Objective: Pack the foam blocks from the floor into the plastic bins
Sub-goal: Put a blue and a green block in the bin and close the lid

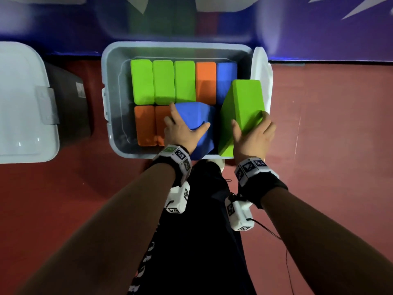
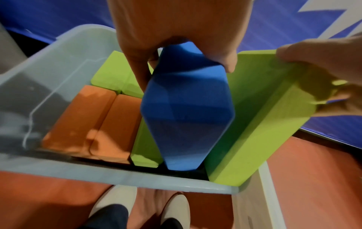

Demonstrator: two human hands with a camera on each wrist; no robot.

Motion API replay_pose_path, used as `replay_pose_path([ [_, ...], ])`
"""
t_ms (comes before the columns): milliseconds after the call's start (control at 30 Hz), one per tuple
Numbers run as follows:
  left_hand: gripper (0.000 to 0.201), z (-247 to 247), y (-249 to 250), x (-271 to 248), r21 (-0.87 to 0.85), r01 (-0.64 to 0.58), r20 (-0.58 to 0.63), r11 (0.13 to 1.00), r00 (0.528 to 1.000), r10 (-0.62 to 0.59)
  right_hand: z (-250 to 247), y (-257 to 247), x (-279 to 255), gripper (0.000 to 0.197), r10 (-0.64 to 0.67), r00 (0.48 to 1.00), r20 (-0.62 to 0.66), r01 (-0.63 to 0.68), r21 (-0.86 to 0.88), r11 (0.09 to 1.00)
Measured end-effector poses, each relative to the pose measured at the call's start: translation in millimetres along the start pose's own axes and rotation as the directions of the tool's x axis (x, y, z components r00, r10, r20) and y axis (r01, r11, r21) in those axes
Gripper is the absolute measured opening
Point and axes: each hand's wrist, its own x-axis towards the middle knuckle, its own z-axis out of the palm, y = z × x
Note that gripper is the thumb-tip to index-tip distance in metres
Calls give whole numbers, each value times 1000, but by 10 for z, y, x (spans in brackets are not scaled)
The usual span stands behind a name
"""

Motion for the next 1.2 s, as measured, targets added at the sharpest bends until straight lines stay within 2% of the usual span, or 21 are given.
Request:
replay_pose_path([
  [167, 102, -71, 79, 25, 124, -77, 98, 989, 993, 65, 85, -84, 40, 75, -2, 1000, -31, 4, 73, 997],
  [333, 95, -102, 117, 31, 182, -92, 112, 979, 991, 72, 24, -1, -156, 75, 5, 999, 33, -10, 162, 987],
  [400, 98, -77, 124, 78, 194, -118, 136, 974, 986, 93, 36, 29, -226, 82, 75, 991, 109, -91, 156, 984],
  [433, 99, -70, 126, 103, 189, -133, 156, 973, 982, 104, 56, 49, -222, 86, 151, 971, 183, -173, 110, 979],
  [500, 99, -32, 148, 154, 178, -168, 208, 969, 969, 130, 104, 114, -171, 81, 336, 875, 348, -333, -68, 940],
  [533, 97, -14, 164, 175, 173, -185, 236, 967, 961, 142, 111, 133, -145, 76, 390, 830, 399, -366, -139, 920],
  [567, 95, 14, 177, 191, 166, -197, 268, 966, 952, 148, 122, 163, -127, 75, 405, 809, 426, -362, -182, 914],
  [600, 92, 39, 190, 209, 160, -205, 298, 966, 942, 151, 134, 181, -115, 79, 387, 809, 442, -331, -203, 922],
  [667, 85, 97, 205, 253, 174, -229, 341, 958, 926, 160, 180, 188, -75, 90, 263, 850, 455, -187, -206, 961],
  [733, 82, 157, 189, 321, 222, -278, 348, 935, 918, 191, 251, 180, -24, 78, 95, 867, 490, 45, -268, 962],
  [767, 82, 203, 177, 359, 241, -310, 354, 920, 911, 214, 294, 190, 7, 66, 37, 842, 538, 163, -319, 934],
  [833, 81, 281, 127, 416, 291, -387, 393, 875, 882, 260, 369, 236, 52, 54, -3, 740, 673, 322, -351, 879],
  [900, 81, 412, 53, 503, 355, -479, 471, 803, 833, 289, 463, 319, 63, 59, 14, 659, 752, 350, -322, 880],
  [933, 80, 466, 6, 551, 383, -529, 521, 757, 801, 296, 523, 383, 61, 61, 6, 642, 767, 373, -318, 872],
  [1000, 81, 592, -80, 673, 438, -620, 615, 651, 735, 287, 721, 547, 101, 58, -20, 644, 765, 429, -339, 837],
  [1067, 84, 719, -158, 775, 468, -678, 683, 566, 684, 255, 939, 687, 170, 65, -34, 636, 771, 489, -369, 791],
  [1133, 84, 851, -251, 849, 499, -712, 719, 495, 659, 222, 1114, 789, 198, 71, -54, 626, 778, 568, -407, 715],
  [1200, 82, 951, -375, 889, 542, -731, 712, 414, 661, 236, 1231, 875, 183, 74, -35, 618, 785, 568, -415, 711],
])
